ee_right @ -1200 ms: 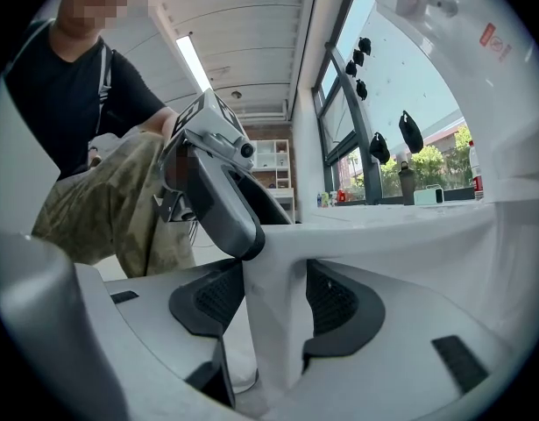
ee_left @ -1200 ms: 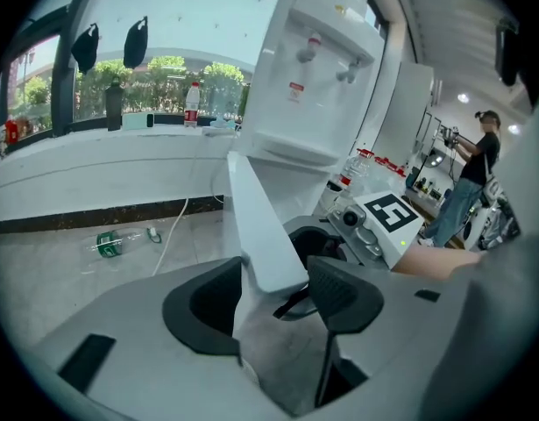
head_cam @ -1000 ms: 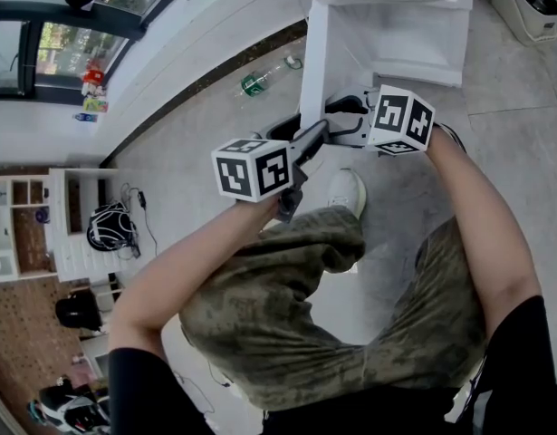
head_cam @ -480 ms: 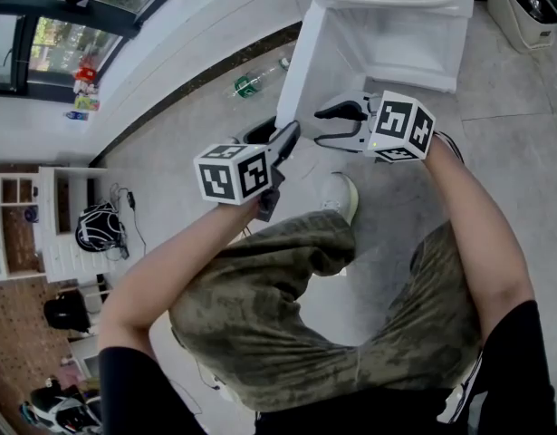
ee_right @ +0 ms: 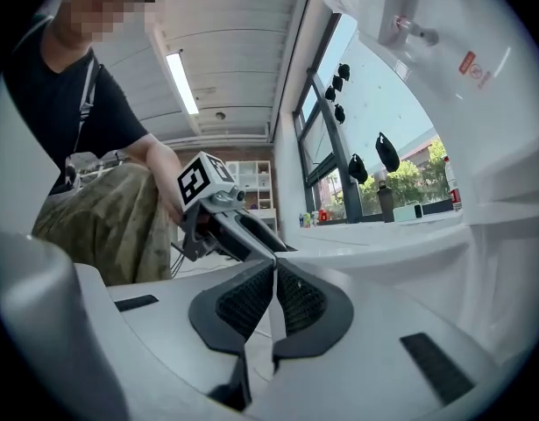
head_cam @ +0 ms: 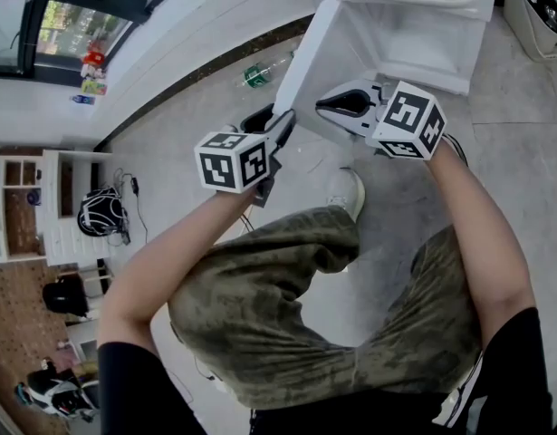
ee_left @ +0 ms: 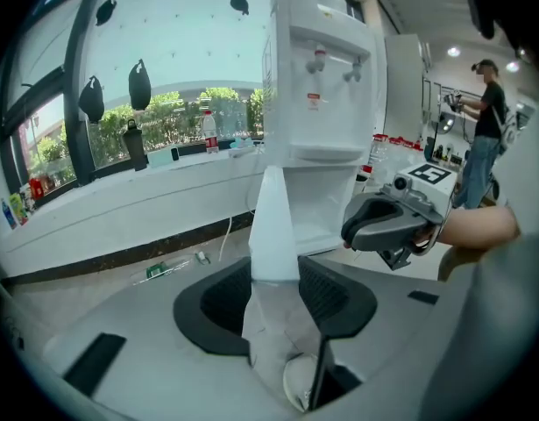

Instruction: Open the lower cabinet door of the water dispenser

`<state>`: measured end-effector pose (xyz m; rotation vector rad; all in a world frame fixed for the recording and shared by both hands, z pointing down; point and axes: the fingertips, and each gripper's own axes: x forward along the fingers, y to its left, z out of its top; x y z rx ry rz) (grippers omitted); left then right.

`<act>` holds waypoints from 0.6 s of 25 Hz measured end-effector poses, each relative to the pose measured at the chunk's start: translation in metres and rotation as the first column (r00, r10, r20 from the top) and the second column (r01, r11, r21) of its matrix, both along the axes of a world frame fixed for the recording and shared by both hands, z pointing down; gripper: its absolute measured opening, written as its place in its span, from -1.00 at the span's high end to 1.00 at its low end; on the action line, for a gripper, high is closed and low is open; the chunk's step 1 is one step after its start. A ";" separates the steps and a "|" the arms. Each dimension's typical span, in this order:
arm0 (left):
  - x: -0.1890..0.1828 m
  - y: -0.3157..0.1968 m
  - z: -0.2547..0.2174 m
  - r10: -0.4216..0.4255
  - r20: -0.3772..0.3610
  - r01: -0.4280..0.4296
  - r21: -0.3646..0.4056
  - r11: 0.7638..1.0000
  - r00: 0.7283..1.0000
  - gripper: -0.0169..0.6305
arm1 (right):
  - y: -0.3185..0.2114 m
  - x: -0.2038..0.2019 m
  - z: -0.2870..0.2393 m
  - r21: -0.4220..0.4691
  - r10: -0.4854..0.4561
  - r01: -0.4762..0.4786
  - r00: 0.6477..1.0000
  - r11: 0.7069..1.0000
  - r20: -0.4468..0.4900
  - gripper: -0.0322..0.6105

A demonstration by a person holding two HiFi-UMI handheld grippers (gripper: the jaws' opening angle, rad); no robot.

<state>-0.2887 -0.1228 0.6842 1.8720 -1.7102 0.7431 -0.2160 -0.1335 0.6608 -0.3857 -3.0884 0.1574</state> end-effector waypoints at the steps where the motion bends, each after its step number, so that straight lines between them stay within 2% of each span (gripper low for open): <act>1: -0.003 0.000 0.001 0.000 0.011 0.000 0.001 1.000 1.000 0.44 | 0.001 -0.002 0.001 -0.001 0.002 -0.002 1.000 1.000 -0.005 0.87; 10: -0.025 -0.006 0.002 0.003 0.060 -0.005 0.023 1.000 0.998 0.44 | 0.002 -0.006 0.015 -0.009 0.033 -0.033 0.997 0.999 -0.067 0.88; 15: -0.044 -0.011 0.001 -0.009 0.090 0.002 0.081 0.997 0.996 0.43 | 0.012 -0.005 0.020 0.014 -0.021 0.022 0.997 1.000 -0.079 0.89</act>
